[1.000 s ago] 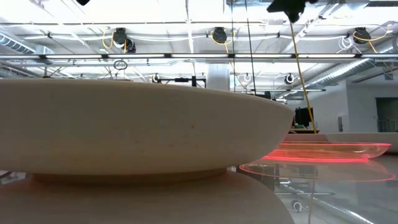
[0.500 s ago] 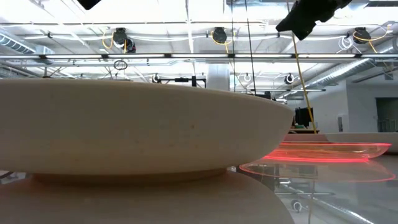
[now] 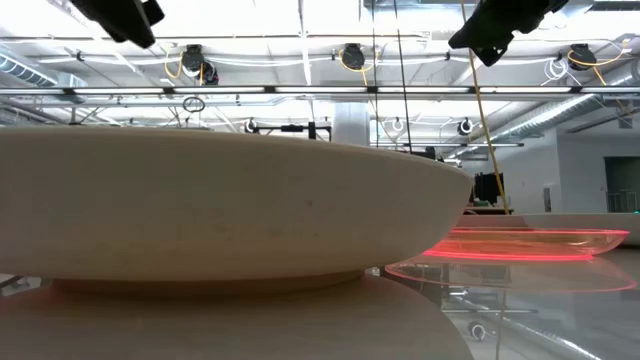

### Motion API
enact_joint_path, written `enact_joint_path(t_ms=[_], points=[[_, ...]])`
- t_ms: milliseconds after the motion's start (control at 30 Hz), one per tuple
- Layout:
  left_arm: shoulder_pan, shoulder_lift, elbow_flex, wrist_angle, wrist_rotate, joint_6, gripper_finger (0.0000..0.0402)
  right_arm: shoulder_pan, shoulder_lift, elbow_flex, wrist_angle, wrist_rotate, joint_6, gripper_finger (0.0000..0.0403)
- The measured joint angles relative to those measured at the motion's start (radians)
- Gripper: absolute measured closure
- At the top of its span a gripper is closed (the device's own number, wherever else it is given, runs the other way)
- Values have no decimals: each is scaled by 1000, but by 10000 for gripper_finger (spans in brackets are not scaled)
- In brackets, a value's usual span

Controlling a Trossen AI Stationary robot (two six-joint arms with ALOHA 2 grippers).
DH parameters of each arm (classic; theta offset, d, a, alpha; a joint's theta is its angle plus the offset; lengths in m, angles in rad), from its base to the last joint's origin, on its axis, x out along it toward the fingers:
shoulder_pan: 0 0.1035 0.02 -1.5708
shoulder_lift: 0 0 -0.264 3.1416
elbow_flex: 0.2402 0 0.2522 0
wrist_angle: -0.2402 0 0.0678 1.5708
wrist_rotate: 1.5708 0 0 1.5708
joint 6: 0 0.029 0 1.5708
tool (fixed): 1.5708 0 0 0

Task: Place and stack plates onto a shelf
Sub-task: Put the bottom small pink plate on the shelf

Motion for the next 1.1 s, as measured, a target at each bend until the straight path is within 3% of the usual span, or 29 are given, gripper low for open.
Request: enact_joint_path(t_ms=[433,767,867,1100], points=[[-130,53,0,-14,10,-116,379,0,0,0,-84,-4,0,403],[-207,52,0,-13,131,-161,376,0,0,0,-84,0,-30,403],[-208,52,0,-14,158,-197,351,0,0,0,-82,0,-60,403],[-242,52,0,-6,158,-207,248,0,0,0,-81,3,-82,403]])
